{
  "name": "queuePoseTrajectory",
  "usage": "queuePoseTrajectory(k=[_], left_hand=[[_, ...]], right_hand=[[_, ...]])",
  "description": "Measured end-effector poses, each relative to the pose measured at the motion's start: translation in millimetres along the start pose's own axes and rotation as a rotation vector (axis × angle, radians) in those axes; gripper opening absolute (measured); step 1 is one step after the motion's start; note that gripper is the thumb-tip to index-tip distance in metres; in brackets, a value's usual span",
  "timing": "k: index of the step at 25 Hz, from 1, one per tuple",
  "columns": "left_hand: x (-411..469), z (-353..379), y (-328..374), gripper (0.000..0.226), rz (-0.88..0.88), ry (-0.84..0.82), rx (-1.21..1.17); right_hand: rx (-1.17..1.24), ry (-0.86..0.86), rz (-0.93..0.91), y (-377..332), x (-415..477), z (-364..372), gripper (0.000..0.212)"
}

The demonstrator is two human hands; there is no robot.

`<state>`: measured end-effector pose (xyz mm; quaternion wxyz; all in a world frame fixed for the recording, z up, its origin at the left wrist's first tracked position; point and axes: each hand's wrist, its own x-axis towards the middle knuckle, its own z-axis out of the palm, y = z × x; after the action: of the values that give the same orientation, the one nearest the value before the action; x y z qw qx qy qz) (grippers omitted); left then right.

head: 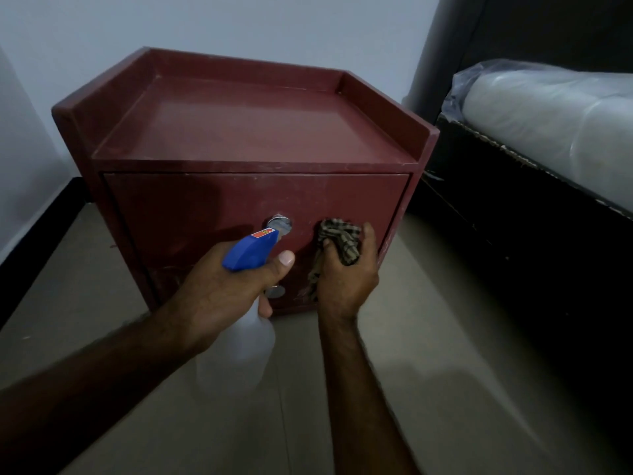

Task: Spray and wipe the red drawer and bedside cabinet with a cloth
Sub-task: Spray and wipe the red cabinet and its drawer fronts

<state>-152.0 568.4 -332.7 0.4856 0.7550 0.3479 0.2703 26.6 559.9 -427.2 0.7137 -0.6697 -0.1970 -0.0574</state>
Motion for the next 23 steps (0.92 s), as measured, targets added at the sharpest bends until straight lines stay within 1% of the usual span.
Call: queuePoseTrajectory(k=[2,7,10,12,13,15,17,20,23], left_hand=[[0,0,0,0.053,0.013,-0.005,0.004],[1,-1,-3,0.048,-0.002,-0.011,-0.028],[5,-2,-8,0.055,-0.011,-0.014,-0.030],[5,-1,-10,0.057,-0.010,-0.024,-0.031],[5,-1,-12,0.058,-0.008,-0.024,-0.043],[7,-1,-14,0.059,-0.001,-0.015,-0.069],[9,-2,-16,0.062,0.004,-0.006,-0.066],[9,-5,-19,0.060,-0.004,-0.001,-0.068],[8,-7,-19,0.053,-0.010,-0.002,-0.054]], right_hand=[[-0.002,-0.031,0.004,6,-2,0,0.069],[0.106,0.082,0.230,16,2,-2,0.062],[0.195,0.099,0.389,13,-5,6,0.052],[0.239,0.085,0.457,8,-10,11,0.051],[0.252,0.072,0.473,4,-11,14,0.055],[0.266,0.040,0.479,-7,-11,21,0.069],[0.268,0.019,0.437,-16,-7,26,0.079],[0.252,0.015,0.396,-16,-6,24,0.080],[0.210,0.046,0.423,-4,-14,18,0.070]])
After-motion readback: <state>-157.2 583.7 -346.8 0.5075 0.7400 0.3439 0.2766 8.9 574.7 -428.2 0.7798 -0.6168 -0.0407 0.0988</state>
